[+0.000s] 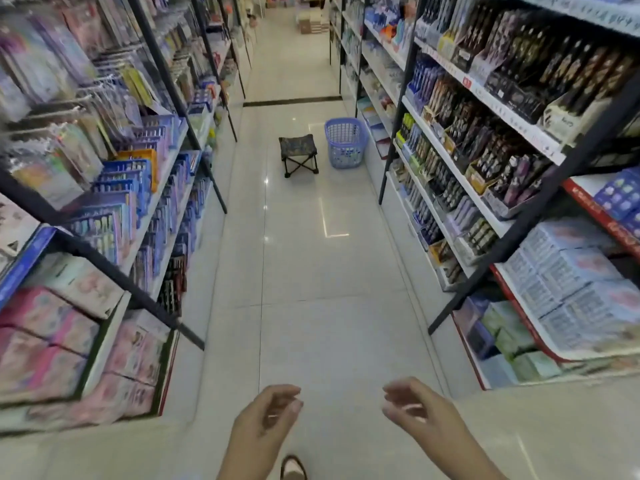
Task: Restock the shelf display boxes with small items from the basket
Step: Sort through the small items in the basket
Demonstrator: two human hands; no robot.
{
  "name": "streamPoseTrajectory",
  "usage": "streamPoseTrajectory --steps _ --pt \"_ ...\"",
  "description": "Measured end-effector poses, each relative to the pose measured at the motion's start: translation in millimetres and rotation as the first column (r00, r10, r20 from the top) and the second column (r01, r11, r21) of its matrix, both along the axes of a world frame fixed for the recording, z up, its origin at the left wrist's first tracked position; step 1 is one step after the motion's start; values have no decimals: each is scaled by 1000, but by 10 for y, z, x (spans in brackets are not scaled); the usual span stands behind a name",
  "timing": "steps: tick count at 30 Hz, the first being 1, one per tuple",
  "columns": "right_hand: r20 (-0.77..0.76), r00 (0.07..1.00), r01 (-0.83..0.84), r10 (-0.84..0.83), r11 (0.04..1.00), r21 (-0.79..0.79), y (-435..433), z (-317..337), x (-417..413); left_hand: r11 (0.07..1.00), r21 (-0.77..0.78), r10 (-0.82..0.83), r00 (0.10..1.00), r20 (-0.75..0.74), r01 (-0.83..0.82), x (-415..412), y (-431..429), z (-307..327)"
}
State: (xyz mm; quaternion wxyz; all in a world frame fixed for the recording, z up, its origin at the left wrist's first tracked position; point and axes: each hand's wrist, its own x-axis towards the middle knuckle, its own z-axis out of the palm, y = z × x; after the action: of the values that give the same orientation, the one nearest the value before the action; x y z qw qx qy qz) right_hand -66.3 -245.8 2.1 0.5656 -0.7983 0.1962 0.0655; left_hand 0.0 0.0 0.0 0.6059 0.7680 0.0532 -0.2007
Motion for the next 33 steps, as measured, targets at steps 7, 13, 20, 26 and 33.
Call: streamPoseTrajectory --steps 7,13,20,26,33 --pt "94 982 -151 162 983 -107 122 61 1150 999 8 -45 997 55 44 983 202 -71" --pt "31 998 63 -61 996 -65 -141 -135 1709 978 27 -210 977 39 209 2019 -47 -87" --pt "-39 976 211 -213 976 -47 -629 -267 2309 927 28 -374 927 31 373 3065 -669 -113" --pt "-28 980 195 -196 980 -28 -1128 -343 3236 946 36 -323 945 47 321 3863 -1111 -189" --pt "66 997 27 -32 997 77 -1403 -72 4753 989 30 -143 987 68 141 4739 -1337 -120"
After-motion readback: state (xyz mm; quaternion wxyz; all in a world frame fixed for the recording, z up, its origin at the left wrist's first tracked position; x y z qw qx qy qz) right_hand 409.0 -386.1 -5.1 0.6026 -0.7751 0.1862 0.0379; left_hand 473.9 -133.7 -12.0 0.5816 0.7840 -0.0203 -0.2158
